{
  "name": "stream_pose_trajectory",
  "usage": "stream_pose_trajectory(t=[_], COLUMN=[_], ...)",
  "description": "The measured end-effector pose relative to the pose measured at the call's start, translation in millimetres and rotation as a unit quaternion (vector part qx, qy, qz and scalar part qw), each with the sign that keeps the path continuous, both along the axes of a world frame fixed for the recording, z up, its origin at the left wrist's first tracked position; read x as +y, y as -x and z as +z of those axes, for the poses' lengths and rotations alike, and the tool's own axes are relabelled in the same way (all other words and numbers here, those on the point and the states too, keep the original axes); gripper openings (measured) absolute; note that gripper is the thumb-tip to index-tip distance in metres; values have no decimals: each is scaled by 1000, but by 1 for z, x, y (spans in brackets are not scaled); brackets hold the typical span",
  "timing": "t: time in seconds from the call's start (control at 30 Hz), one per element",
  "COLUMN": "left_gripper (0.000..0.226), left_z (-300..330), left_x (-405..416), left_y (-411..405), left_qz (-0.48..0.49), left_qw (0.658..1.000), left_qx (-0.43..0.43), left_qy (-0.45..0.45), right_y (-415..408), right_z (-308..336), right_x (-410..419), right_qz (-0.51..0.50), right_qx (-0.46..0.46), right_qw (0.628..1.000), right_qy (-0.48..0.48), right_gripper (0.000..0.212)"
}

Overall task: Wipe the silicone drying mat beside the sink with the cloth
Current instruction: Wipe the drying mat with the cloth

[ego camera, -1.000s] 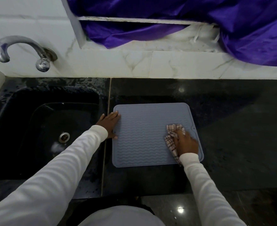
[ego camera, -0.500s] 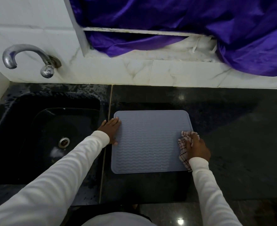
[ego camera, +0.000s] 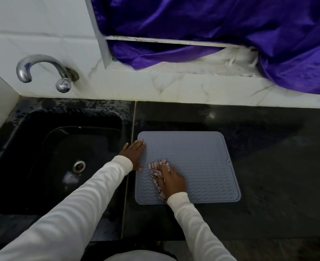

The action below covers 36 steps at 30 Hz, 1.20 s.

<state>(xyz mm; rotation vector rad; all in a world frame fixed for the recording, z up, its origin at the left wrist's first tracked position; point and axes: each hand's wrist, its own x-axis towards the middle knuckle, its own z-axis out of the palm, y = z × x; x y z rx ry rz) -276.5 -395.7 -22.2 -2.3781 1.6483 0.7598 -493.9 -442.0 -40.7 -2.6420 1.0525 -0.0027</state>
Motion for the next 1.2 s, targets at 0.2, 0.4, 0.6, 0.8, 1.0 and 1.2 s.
stream_pose_trajectory(t=[0.2,0.4,0.6,0.8,1.0,1.2], left_gripper=[108,110,112,111,111,110], left_z=[3,0,-4,-5,-4,0], left_x=[0,1,1,1,1,2], left_y=[-5,-8,-11,-12,-9,-7], left_qz=[-22,-24,-29,-28,-27,-30], left_qw=[1000,1000,1000,1000,1000,1000], left_qx=[-16,0,2,8,4,4], left_qy=[4,11,5,10,11,7], right_y=[36,108,154,167,129,32], right_z=[-9,-3,4,10,31,48], right_x=[-37,-93,-132,-147,-121,-36], right_qz=[-44,-169,-255,-301,-286,-61], right_qx=[37,69,96,103,17,-39], right_qw=[995,982,962,948,958,992], right_qy=[76,51,28,14,-28,-100], right_gripper=[44,48,46,48,45,46])
